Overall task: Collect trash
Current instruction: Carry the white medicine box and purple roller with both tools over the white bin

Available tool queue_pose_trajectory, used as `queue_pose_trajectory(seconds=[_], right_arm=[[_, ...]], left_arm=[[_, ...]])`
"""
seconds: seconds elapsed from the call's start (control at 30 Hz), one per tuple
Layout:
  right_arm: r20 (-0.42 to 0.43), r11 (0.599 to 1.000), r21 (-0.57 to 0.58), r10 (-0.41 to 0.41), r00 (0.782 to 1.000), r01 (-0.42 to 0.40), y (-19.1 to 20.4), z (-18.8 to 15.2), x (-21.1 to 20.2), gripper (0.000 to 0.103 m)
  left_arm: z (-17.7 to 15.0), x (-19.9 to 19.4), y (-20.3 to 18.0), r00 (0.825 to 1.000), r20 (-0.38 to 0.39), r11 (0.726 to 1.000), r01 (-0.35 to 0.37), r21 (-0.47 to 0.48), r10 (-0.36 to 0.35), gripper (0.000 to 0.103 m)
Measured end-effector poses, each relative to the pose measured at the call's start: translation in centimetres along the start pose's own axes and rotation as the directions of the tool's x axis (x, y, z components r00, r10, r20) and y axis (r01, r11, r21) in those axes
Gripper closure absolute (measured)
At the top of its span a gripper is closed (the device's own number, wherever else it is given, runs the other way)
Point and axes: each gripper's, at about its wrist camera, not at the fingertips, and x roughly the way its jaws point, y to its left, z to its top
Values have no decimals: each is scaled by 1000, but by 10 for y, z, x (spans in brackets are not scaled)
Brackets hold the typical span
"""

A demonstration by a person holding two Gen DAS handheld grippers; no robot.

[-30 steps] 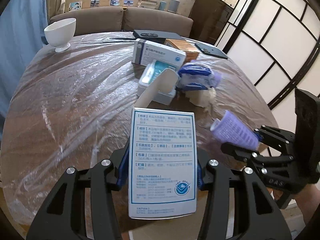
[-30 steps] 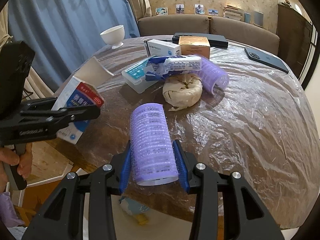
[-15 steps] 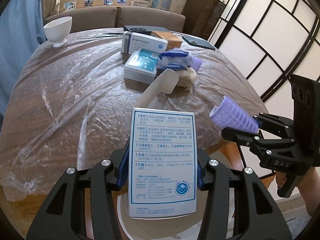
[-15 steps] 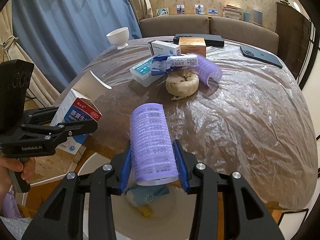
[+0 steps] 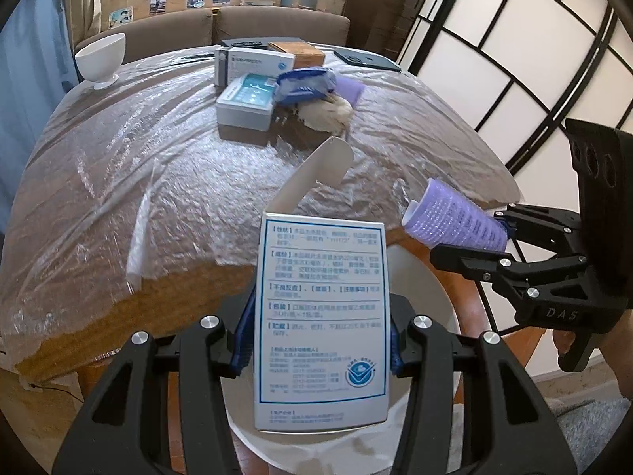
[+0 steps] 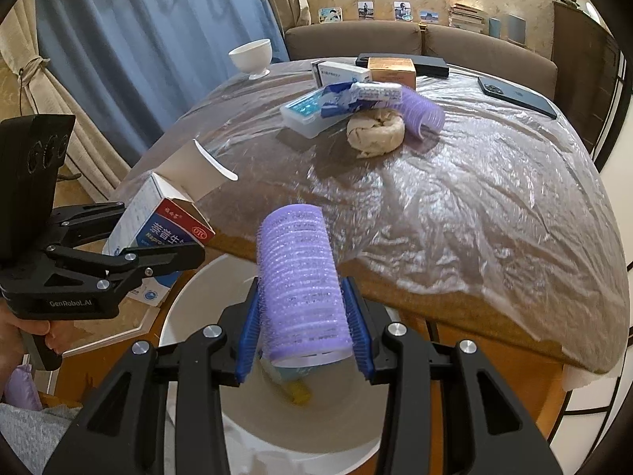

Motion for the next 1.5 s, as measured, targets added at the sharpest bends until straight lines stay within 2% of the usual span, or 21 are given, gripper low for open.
queue_pose_trajectory(seconds=[0.23,0.5,0.87,1.5], right_arm=[[-18,1000,-7,2,1000,-2,3,-12,-3,64],[-50,1000,-15,5,999,-5,6,-24,-1,64],[-95,1000,-22,15,995,-17,10,-35,9,64],[-172,1000,-10,15,985,-17,13,-49,45,64]], left_arm=[[-13,0,-10,1000,-22,1000,-1,21,2,52],[-28,4,-21,998,-42,997,-50,59,52,52],[-48,13,-32,994,-84,994,-64,86,72,52],[-62,53,-29,980,-169,990,-90,109,108,52]])
